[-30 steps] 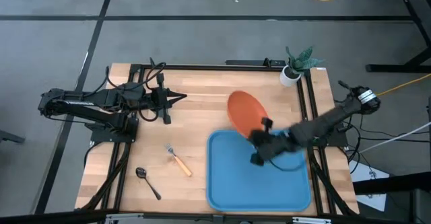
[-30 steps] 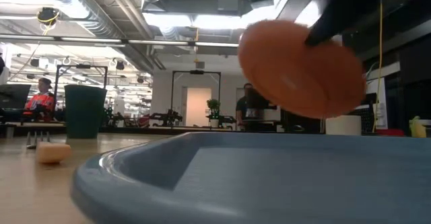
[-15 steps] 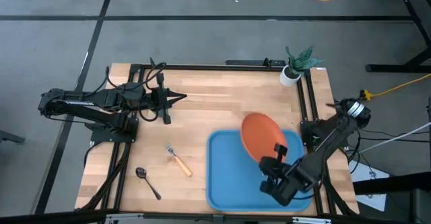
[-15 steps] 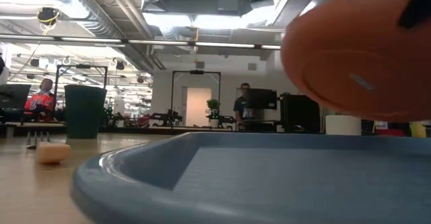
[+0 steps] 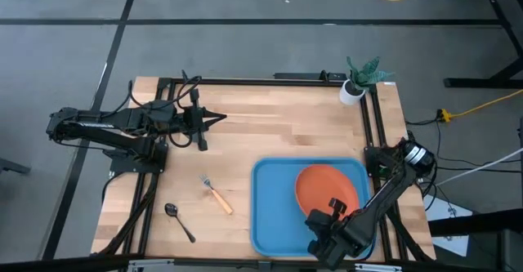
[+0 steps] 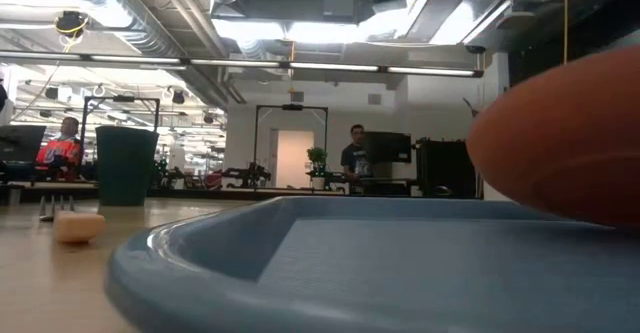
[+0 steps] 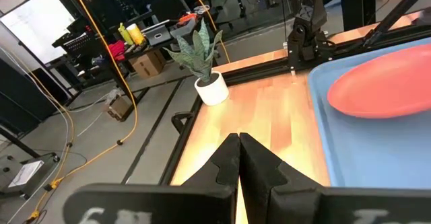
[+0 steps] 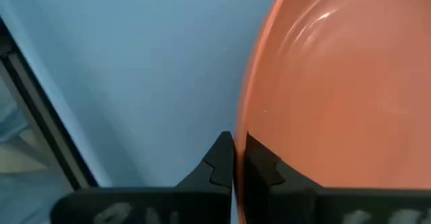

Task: Pick and place plate/cup/fork/spoon on tray
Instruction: Put the orange plate on the top right of the blue serving tray

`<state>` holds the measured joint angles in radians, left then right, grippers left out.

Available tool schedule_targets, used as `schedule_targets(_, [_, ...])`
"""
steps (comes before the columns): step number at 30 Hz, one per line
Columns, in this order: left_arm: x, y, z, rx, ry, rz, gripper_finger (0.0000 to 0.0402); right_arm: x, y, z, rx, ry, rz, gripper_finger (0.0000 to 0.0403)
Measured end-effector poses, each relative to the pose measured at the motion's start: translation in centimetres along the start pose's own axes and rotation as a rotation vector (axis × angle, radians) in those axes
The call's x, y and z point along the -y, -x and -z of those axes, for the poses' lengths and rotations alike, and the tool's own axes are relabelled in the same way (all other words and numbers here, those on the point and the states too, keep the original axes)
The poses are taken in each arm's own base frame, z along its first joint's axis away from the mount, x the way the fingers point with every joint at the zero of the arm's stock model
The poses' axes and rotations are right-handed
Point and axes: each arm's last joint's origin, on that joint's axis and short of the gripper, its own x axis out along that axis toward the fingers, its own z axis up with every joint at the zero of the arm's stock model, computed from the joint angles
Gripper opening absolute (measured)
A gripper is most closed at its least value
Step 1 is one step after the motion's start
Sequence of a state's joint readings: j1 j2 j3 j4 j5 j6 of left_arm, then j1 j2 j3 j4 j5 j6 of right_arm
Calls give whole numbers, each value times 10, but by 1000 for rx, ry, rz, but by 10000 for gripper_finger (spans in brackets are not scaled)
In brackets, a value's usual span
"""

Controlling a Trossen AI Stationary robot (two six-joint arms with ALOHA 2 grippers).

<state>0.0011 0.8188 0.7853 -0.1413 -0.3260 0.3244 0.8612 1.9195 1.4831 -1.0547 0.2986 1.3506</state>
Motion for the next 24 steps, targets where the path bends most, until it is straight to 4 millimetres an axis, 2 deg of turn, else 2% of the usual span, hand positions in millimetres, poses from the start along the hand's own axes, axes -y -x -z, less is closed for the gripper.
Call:
schedule_targets(5, [0,0,0,0,0,0,0,-11,-2,-1,-24,-17,-63,14])
schedule_targets(9, [0,0,0,0,0,0,0,-15,-2,-2,-17,-32,-103,34])
schedule_targets(16, [0,0,0,0,0,0,0,-8,-4,1,-51,-71,-35,82])
schedule_targets(24, [0,0,0,0,0,0,0,-6,-4,2,-57,-87,-10,89])
